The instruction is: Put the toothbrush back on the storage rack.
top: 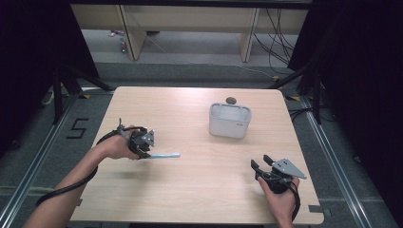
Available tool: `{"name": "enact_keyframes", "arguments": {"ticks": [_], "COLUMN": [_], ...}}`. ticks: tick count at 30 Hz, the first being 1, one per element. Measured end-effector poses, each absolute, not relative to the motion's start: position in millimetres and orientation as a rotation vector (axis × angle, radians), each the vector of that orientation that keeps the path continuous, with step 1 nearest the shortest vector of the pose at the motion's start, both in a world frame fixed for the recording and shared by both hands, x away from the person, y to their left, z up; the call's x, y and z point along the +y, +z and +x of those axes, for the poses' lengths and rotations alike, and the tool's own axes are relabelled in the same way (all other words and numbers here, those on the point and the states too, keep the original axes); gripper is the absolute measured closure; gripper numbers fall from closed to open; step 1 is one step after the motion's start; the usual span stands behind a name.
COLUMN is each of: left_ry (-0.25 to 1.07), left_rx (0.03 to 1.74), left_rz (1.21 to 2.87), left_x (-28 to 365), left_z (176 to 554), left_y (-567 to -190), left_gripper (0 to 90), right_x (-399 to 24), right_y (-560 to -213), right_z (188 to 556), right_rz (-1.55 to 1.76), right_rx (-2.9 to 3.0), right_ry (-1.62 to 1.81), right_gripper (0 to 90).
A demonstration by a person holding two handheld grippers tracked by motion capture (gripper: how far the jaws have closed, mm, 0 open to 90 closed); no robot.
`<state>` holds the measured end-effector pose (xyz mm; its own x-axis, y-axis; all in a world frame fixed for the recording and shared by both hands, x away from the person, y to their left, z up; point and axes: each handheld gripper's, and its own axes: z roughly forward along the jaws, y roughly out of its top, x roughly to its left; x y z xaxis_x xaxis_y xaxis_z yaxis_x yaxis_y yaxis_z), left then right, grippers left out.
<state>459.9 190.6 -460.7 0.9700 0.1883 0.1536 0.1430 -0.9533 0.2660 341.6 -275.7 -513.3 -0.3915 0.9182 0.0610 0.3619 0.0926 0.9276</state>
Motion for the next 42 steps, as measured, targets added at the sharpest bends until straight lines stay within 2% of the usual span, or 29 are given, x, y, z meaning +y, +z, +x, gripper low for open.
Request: {"name": "enact_keyframes", "arguments": {"ticks": [13,23,36,42], "left_ry": [0.208,0.173,0.120,0.121], "left_rx": [0.190,0.172,0.119,0.083], "left_rz": [2.981,3.011,3.051,3.072], "left_x": [184.2,183.4,179.8,176.7], "left_z": [471.7,475.6,476.6,476.4], "left_y": [-471.5,-478.8,-478.7,-479.1], "left_gripper": [71.3,71.8,74.7,78.9], "right_x": [-275.8,-273.4,-273.1,-273.0], "right_y": [-513.5,-513.0,-514.0,-514.0], "right_z": [341.7,339.6,340.9,340.8], "right_rz": [1.257,1.300,1.287,1.286], "right_rx": [1.820,1.819,1.810,1.811], "right_ry": [1.288,1.284,1.302,1.304], "right_gripper": [42.4,42.4,42.5,42.4]}}
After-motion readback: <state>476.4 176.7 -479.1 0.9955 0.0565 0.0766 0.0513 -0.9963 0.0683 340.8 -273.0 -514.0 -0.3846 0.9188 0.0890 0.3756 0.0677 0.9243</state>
